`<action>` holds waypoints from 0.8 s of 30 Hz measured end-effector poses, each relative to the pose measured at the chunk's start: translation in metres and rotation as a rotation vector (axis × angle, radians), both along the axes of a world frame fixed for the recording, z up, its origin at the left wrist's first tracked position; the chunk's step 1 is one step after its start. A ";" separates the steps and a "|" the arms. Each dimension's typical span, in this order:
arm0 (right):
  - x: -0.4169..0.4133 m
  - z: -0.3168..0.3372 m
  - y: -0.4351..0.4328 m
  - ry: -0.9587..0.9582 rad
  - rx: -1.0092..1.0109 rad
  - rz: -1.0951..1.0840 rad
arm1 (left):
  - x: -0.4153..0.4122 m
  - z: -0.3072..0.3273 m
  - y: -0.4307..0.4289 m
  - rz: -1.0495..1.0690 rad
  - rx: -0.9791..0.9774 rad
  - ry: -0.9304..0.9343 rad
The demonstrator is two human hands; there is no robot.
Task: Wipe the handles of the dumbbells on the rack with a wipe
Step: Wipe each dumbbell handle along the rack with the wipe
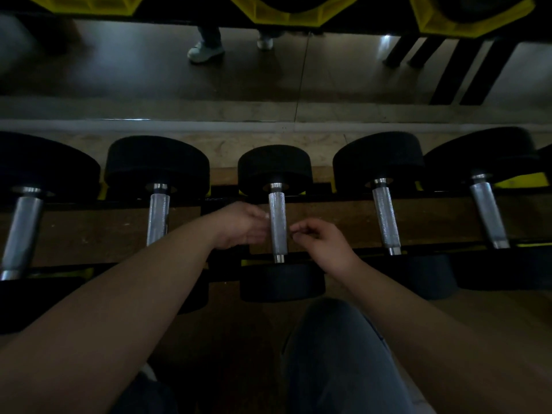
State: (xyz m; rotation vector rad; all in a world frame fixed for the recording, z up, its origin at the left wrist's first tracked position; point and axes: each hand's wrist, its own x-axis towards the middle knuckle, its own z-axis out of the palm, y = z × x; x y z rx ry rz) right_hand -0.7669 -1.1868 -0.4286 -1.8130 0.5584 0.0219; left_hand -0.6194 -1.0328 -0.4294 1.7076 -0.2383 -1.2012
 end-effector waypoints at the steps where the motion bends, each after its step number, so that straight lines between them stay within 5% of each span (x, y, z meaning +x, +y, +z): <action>1: 0.000 0.001 0.000 0.007 -0.003 0.003 | -0.003 0.003 0.005 -0.169 0.116 -0.012; 4: 0.000 0.002 -0.001 0.029 -0.016 0.017 | -0.009 0.002 0.003 -0.364 0.233 -0.112; 8: 0.000 0.001 -0.002 0.041 -0.023 0.024 | -0.002 -0.002 -0.010 0.094 -0.045 -0.001; 11: 0.000 0.002 -0.002 0.034 -0.023 0.014 | -0.001 0.001 -0.011 0.212 -0.160 0.002; 19: -0.002 0.010 0.000 0.023 -0.051 0.036 | -0.015 0.015 0.005 -0.292 0.245 -0.142; 24: -0.006 0.021 0.002 -0.123 -0.200 0.073 | -0.012 0.040 0.017 0.040 0.164 -0.199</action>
